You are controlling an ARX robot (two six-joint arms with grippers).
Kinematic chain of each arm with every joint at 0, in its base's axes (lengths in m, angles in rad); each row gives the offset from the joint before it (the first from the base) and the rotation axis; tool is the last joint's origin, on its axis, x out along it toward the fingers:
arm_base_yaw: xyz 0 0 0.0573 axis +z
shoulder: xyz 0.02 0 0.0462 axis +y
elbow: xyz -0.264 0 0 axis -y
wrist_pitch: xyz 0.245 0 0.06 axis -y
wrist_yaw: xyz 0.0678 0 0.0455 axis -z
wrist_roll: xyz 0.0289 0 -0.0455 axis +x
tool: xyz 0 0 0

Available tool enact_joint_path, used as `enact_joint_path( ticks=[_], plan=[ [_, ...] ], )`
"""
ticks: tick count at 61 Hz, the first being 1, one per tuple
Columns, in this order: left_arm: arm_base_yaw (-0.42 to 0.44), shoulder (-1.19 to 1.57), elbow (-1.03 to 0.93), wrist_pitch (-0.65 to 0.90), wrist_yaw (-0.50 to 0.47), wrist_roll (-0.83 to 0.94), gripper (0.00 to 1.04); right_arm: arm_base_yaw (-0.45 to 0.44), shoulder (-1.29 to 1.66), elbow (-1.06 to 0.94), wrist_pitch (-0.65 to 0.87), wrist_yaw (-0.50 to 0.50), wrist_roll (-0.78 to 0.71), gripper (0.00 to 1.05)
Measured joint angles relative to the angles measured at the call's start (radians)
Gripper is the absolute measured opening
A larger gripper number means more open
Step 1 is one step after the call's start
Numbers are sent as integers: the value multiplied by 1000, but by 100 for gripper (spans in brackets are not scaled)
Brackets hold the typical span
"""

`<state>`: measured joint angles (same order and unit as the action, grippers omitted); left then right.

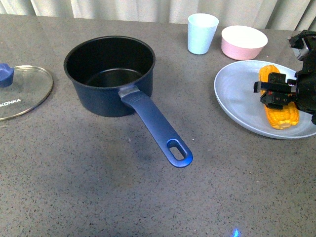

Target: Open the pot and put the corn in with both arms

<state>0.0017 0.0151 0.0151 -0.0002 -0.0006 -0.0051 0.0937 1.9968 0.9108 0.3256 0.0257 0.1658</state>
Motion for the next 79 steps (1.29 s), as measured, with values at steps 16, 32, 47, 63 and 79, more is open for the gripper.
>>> enact_joint_path(
  ticks=[16, 32, 47, 63, 79],
  plan=[
    [0, 0, 0, 0, 0, 0, 96, -15, -143, -52, -8, -80, 3, 30],
    [0, 0, 0, 0, 0, 0, 96, 108, -252, 2, -66, -168, 4, 34],
    [0, 0, 0, 0, 0, 0, 96, 287, -193, 159, -118, -180, 4, 36],
    [0, 0, 0, 0, 0, 0, 96, 423, -43, 369, -188, -166, 2, 38],
    [0, 0, 0, 0, 0, 0, 96, 478, 72, 541, -251, -163, -13, 44]
  ],
)
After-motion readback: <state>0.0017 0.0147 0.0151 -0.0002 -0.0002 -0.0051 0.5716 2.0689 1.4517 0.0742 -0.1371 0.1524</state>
